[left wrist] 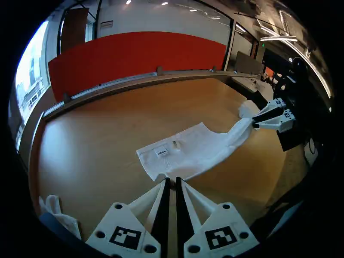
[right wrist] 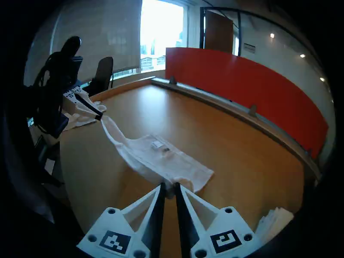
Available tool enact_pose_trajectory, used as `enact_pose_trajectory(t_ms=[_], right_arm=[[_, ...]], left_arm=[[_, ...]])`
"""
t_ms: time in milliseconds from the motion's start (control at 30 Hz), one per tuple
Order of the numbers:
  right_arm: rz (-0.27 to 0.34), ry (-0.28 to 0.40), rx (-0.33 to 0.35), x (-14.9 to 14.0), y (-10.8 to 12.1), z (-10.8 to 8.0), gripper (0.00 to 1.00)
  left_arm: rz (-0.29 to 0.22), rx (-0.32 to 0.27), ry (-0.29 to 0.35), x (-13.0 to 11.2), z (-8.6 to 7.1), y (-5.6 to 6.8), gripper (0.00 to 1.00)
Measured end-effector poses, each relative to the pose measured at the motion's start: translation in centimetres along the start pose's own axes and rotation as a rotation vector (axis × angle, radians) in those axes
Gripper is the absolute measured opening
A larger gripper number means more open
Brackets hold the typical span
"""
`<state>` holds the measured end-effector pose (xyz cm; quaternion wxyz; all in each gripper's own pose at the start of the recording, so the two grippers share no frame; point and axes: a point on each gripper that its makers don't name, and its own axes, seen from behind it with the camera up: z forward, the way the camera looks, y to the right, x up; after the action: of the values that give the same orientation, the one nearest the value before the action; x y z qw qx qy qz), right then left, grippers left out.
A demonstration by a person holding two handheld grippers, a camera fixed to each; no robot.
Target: Fold towel
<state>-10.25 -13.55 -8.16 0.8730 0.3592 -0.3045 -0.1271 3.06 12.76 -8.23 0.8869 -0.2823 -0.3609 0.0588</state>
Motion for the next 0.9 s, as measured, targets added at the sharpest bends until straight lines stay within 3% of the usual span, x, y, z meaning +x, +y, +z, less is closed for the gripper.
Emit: enact_pose_trajectory(t_ms=[333,900], right_arm=[[0.002,-0.032,-0.009,-1.0,1.0,1.7,0.17],[0.019,-0.087,-0.019,-2.5,3.6,5.4,0.17]], left_arm=[[-0.020,0.019,-0.013,0.1,1.7,-0.7,0.09],[-0.035,0.071,-0.080,0.0,6.5,-3.0,0.09]])
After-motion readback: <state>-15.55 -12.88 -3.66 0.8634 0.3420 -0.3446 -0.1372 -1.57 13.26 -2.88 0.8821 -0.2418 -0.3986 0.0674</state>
